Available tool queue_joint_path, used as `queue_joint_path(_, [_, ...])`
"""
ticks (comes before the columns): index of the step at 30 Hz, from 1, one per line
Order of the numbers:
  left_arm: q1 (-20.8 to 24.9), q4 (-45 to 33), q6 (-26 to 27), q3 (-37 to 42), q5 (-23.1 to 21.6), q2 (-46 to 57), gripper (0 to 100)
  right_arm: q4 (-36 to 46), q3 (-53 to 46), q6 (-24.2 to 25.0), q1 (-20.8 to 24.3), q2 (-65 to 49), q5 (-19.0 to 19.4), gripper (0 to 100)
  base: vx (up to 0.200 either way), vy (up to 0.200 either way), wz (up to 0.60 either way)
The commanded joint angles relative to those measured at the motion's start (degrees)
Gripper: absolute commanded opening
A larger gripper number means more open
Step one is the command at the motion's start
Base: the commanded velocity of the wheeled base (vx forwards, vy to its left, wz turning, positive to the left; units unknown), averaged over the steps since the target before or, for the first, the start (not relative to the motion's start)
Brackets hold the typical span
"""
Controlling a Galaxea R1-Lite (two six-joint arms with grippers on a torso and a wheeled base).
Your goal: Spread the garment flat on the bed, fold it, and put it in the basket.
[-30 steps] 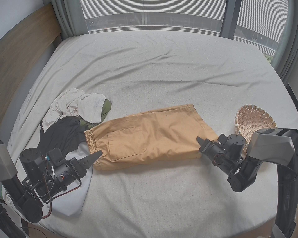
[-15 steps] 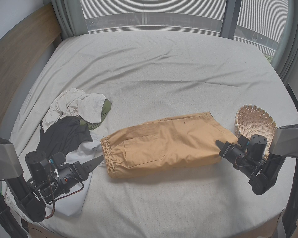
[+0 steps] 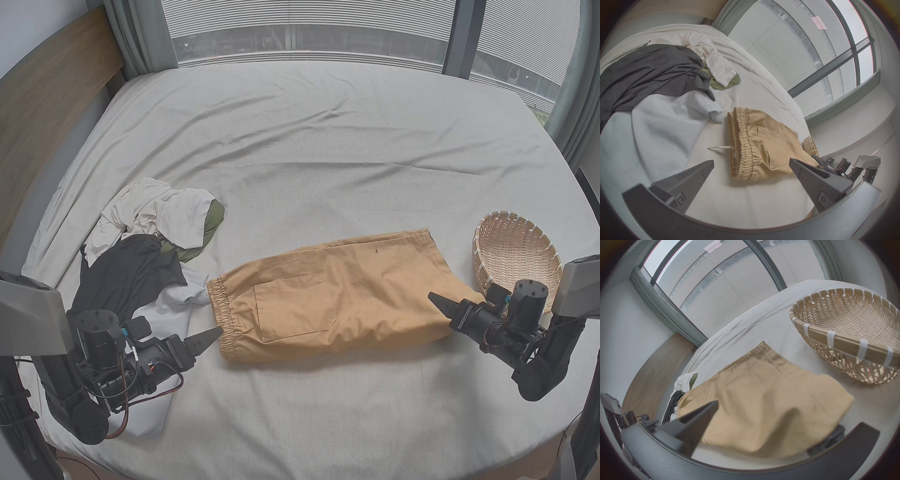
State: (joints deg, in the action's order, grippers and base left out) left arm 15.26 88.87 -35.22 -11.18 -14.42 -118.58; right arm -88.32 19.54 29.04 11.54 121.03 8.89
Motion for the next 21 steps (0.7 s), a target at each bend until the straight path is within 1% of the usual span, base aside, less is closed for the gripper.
queue_joint_path(1, [0.12, -0.01, -0.03, -2.18, 0.01, -2.8, 100, -0.01, -5.48, 0.05, 0.32, -8.26, 0.25, 100, 0.0, 0.0, 0.0])
queue_joint_path(7, [2.14, -0.01, -0.29, -4.03, 0.1, -5.0, 100, 0.08, -11.1, -0.47, 1.02, -22.5, 0.17, 100, 0.0, 0.0, 0.0])
queue_joint_path(11, [2.75, 0.08, -0.73, -4.73, 0.1, -5.88, 100, 1.66, -11.72, -0.65, 2.69, -27.25, 0.08, 100, 0.0, 0.0, 0.0])
queue_joint_path(15, [2.84, -0.01, -0.73, -5.61, 0.1, -6.49, 100, 3.15, -11.19, -0.65, 2.87, -27.34, 0.08, 100, 0.0, 0.0, 0.0])
queue_joint_path(21, [2.84, -0.01, -0.73, -7.1, 0.18, -8.07, 100, 2.45, -7.5, -0.56, 3.48, -22.94, 0.17, 100, 0.0, 0.0, 0.0])
